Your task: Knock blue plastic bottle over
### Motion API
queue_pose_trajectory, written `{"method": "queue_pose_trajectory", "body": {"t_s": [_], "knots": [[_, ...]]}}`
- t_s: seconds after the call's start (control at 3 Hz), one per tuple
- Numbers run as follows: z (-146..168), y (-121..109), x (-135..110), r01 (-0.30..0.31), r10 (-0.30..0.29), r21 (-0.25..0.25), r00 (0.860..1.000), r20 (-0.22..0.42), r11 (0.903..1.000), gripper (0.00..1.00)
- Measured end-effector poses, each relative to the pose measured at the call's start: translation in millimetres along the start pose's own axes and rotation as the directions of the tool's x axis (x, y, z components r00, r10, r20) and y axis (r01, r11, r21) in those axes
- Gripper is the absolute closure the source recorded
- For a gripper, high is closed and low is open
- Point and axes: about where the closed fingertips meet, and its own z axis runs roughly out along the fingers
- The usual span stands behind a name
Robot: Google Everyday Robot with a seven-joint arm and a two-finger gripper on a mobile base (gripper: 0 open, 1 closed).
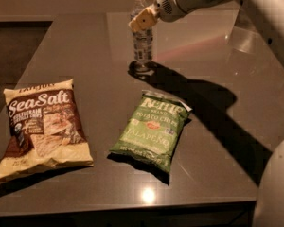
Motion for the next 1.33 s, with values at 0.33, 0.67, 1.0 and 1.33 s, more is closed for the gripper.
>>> {"method": "queue_pose_trajectory", "body": {"t_s": [0.33,0.67,1.0,1.33], "knots": [[-26.8,-2.8,12.5,0.074,-0.070,0.019,0.985,-0.158,0.9971,1.00],[-42.4,0.4,32.6,0.214,-0.205,-0.021,0.901,-0.382,0.9767,1.00],[-43.0,2.9,43.0,0.294,-0.292,-0.077,0.817,-0.498,0.9527,1.00],[-34.9,11.6,45.5,0.385,-0.388,-0.137,0.715,-0.582,0.9128,1.00]]}}
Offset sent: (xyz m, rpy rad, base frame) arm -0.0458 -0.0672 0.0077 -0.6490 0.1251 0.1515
